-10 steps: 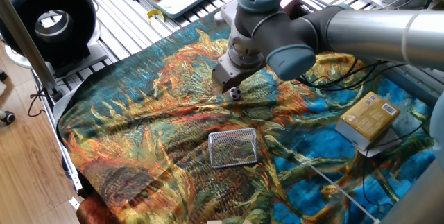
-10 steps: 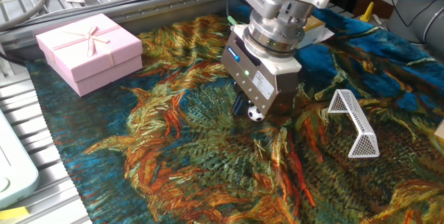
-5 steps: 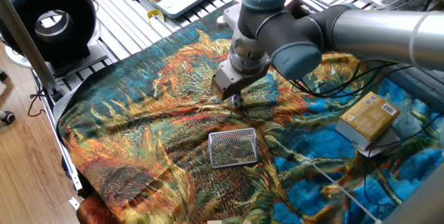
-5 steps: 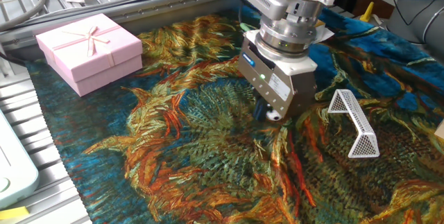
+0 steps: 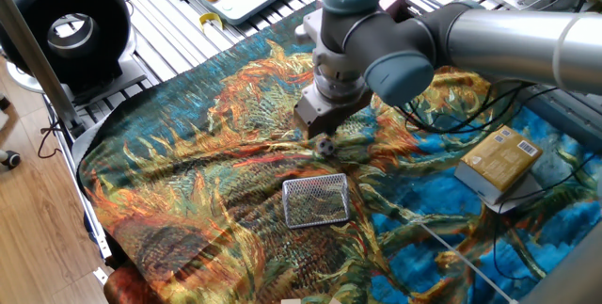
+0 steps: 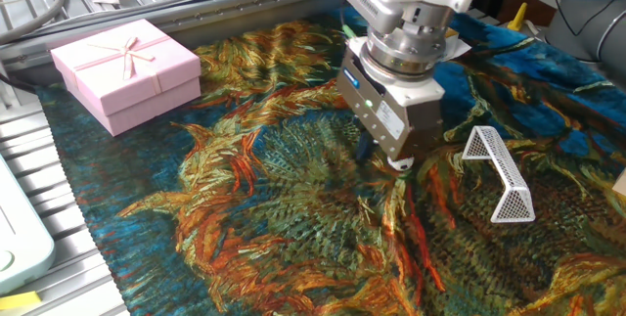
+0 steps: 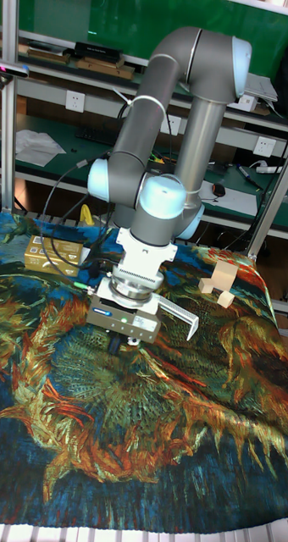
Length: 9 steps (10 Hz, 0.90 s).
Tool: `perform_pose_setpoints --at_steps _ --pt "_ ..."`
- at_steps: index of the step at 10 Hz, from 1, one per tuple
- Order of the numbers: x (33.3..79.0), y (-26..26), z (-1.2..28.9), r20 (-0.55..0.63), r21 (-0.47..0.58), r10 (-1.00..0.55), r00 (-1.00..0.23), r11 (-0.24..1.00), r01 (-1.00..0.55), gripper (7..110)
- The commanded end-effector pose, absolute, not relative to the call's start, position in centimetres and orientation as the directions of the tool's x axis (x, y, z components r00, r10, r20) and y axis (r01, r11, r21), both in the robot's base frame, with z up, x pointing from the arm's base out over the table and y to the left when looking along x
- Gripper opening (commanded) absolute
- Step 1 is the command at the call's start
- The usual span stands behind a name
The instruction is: Push the soccer ball into the goal
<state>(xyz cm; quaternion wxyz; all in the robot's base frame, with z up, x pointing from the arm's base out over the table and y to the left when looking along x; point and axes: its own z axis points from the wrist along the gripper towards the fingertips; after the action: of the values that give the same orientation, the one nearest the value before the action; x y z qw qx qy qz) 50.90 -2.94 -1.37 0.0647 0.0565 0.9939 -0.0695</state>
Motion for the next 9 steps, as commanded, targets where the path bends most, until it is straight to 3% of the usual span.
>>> perform_pose_setpoints --at_steps 1,4,6,9 --pt "52.3 -4.9 -1.1 -0.182 -0.198 0.061 -0.981 0.975 0.098 7" --pt "53.0 -4.2 -0.9 -0.173 -0.175 0.031 -0.984 0.983 0.061 7" --pt "52.7 -1.1 -1.3 -0.157 -0.044 0.078 -0.984 0.995 0.086 7" --pt "52.5 -1.6 -1.3 -0.147 -0.072 0.043 -0.988 0.996 0.054 7"
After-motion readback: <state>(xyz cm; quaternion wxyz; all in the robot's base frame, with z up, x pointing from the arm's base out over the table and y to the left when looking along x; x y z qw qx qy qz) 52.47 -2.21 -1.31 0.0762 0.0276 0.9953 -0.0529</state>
